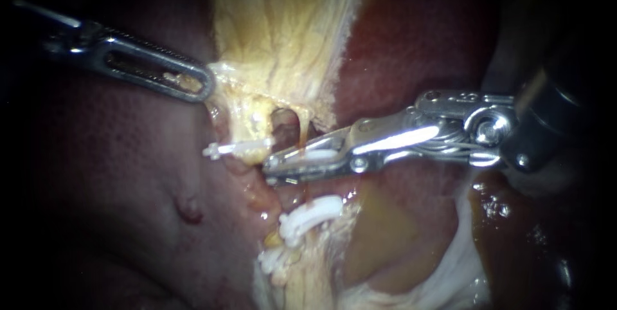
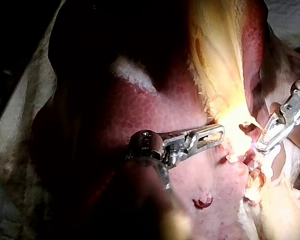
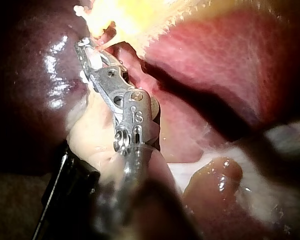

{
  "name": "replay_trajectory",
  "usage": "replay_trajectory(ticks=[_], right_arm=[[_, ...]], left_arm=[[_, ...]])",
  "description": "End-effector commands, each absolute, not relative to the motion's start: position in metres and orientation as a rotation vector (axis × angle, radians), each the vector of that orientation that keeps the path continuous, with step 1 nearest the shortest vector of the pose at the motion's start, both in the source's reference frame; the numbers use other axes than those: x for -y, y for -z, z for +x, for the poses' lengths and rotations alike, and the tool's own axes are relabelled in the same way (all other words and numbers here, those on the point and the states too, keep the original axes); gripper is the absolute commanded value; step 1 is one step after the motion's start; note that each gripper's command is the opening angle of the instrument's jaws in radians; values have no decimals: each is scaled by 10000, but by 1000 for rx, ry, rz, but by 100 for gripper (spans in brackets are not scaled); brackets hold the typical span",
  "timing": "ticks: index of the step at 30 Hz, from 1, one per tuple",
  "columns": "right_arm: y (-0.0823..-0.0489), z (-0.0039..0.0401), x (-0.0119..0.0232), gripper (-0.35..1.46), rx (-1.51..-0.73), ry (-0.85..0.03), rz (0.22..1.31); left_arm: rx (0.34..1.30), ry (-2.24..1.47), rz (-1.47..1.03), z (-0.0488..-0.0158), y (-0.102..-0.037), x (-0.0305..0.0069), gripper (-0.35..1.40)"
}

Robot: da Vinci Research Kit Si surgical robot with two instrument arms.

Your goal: Going back third clip right tube

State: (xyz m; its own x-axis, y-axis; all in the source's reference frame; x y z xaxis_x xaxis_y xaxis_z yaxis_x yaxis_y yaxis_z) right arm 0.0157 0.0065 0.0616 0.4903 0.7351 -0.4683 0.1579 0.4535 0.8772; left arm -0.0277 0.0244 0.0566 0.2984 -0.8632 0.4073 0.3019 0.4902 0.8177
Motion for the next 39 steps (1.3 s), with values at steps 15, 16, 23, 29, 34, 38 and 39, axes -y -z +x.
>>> replay_trajectory(ticks=[15, 16, 23, 29, 34, 38, 39], right_arm=[[-629, 167, -53, 47, -1022, -562, 1055], [-631, 168, -52, 47, -1023, -569, 1046], [-656, 171, -50, 49, -1108, -522, 762], [-674, 161, -53, 49, -1136, -443, 598], [-670, 147, -55, 49, -1150, -380, 534], [-663, 132, -57, 49, -1161, -337, 515], [-660, 127, -57, 49, -1167, -315, 504]], left_arm=[[971, 862, 694, -276, -565, -244, -35], [971, 862, 694, -276, -565, -244, -35], [971, 862, 694, -276, -565, -244, -35], [971, 862, 694, -276, -565, -244, -35], [971, 862, 695, -275, -565, -243, -35], [971, 861, 695, -274, -565, -243, -35], [971, 861, 695, -274, -565, -243, -35]])
